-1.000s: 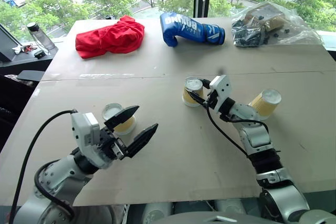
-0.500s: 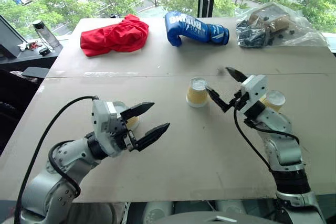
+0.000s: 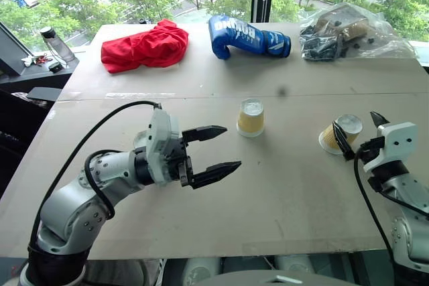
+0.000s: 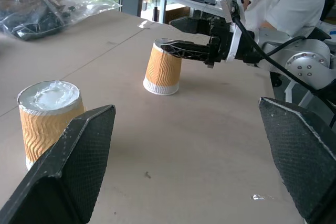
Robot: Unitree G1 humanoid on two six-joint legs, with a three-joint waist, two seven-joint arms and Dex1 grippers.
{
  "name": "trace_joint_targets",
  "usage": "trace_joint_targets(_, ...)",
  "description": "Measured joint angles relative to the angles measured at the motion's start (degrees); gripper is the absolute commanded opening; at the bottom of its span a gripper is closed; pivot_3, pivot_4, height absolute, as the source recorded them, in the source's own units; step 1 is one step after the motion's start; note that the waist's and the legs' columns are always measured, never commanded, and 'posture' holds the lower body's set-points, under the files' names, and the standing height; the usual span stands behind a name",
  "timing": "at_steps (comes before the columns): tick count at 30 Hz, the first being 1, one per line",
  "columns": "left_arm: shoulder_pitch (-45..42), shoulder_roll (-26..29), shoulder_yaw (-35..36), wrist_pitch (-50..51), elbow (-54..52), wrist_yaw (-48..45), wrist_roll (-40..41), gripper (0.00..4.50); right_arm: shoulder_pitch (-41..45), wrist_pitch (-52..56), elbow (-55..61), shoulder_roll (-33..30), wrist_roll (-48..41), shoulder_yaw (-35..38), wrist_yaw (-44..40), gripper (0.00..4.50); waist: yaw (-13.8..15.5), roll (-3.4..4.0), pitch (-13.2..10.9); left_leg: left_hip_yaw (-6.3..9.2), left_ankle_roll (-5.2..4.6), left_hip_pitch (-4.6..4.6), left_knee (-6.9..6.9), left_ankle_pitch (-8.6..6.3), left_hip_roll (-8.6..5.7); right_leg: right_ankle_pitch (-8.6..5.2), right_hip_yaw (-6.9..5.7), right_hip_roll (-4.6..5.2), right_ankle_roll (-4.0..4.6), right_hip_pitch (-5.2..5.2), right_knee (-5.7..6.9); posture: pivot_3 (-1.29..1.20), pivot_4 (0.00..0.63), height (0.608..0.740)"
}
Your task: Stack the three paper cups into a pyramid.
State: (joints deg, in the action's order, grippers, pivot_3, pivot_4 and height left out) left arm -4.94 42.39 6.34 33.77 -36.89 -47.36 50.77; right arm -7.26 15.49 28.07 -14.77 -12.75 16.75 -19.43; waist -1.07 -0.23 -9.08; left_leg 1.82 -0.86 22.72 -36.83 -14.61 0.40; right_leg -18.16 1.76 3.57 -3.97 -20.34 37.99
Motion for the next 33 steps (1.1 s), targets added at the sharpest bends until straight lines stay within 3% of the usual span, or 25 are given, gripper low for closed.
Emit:
trace_joint_targets(6, -0.1, 0.0, 0.0, 0.0, 0.1, -0.1, -0.2, 4.5, -0.5, 0.6, -1.6, 1.7, -2.3, -0.2, 0.5, 4.46, 0.1, 0.01, 0.0, -0.04, 0.0, 0.01, -0.02, 0.0, -0.02, 0.0, 0.04, 0.03, 0.0, 0.0, -0.01, 0.0, 0.15, 0.74)
trace_joint_targets(9, -0.1, 0.0, 0.0, 0.0, 0.1, -0.1, -0.3, 4.5, -0.1, 0.5, -1.8, 1.6, -3.1, -0.2, 0.4, 3.69, 0.2, 0.01, 0.0, -0.02, 0.0, 0.01, -0.01, 0.0, -0.02, 0.0, 0.02, 0.02, 0.0, 0.0, 0.0, 0.0, 0.15, 0.74)
trace_joint_targets(11, -0.1, 0.0, 0.0, -0.2, 0.1, -0.1, -1.1, 4.5, 0.1, 0.3, -2.1, 1.3, -3.2, -0.3, 0.2, 2.61, 0.2, 0.01, 0.0, -0.03, 0.0, 0.02, -0.02, 0.0, -0.02, 0.0, 0.03, 0.02, 0.0, 0.0, -0.01, 0.0, 0.15, 0.74)
trace_joint_targets(12, -0.1, -0.1, 0.0, -0.2, 0.1, -0.1, -1.3, 4.5, 0.1, 0.3, -2.1, 1.1, -3.3, -0.4, 0.0, 2.21, 0.2, 0.01, 0.0, -0.03, 0.0, 0.01, -0.01, 0.0, -0.02, 0.0, 0.03, 0.02, 0.0, 0.0, -0.01, 0.0, 0.15, 0.74)
trace_joint_targets(13, -0.1, -0.1, 0.0, -0.3, 0.1, -0.1, -1.4, 4.5, 0.3, 0.3, -2.2, 0.8, -3.3, -0.6, -0.1, 2.1, 0.2, 0.01, 0.0, -0.03, 0.0, 0.01, -0.01, 0.0, -0.02, 0.0, 0.03, 0.02, 0.0, 0.0, -0.01, 0.0, 0.15, 0.74)
trace_joint_targets(20, 1.6, -1.2, 0.1, -1.1, 0.1, 0.2, -2.5, 4.5, 4.3, 1.1, -3.2, -1.1, -3.6, -3.3, -1.1, 2.1, 0.0, 0.01, 0.0, -0.04, 0.0, 0.01, -0.02, 0.0, -0.01, 0.0, 0.05, 0.01, 0.0, -0.01, 0.0, 0.0, 0.15, 0.74)
trace_joint_targets(25, 8.1, -3.6, 3.4, -3.5, 1.9, 1.4, -4.5, 4.5, 12.2, 4.0, -4.0, -1.7, -4.5, -10.7, -3.7, 2.1, -0.4, 0.01, 0.0, 0.01, 0.0, 0.0, -0.01, 0.0, 0.02, 0.0, 0.01, -0.02, 0.0, -0.02, 0.02, 0.0, 0.15, 0.74)
trace_joint_targets(33, 13.2, -3.9, 6.9, -6.2, 1.6, 2.6, -7.7, 4.5, 16.8, 3.8, -9.8, -1.7, -4.0, -17.9, -7.6, 2.1, 0.3, -0.01, 0.0, 0.05, 0.0, 0.06, -0.03, 0.0, -0.02, 0.0, -0.07, 0.05, 0.0, -0.01, -0.03, 0.0, 0.15, 0.74)
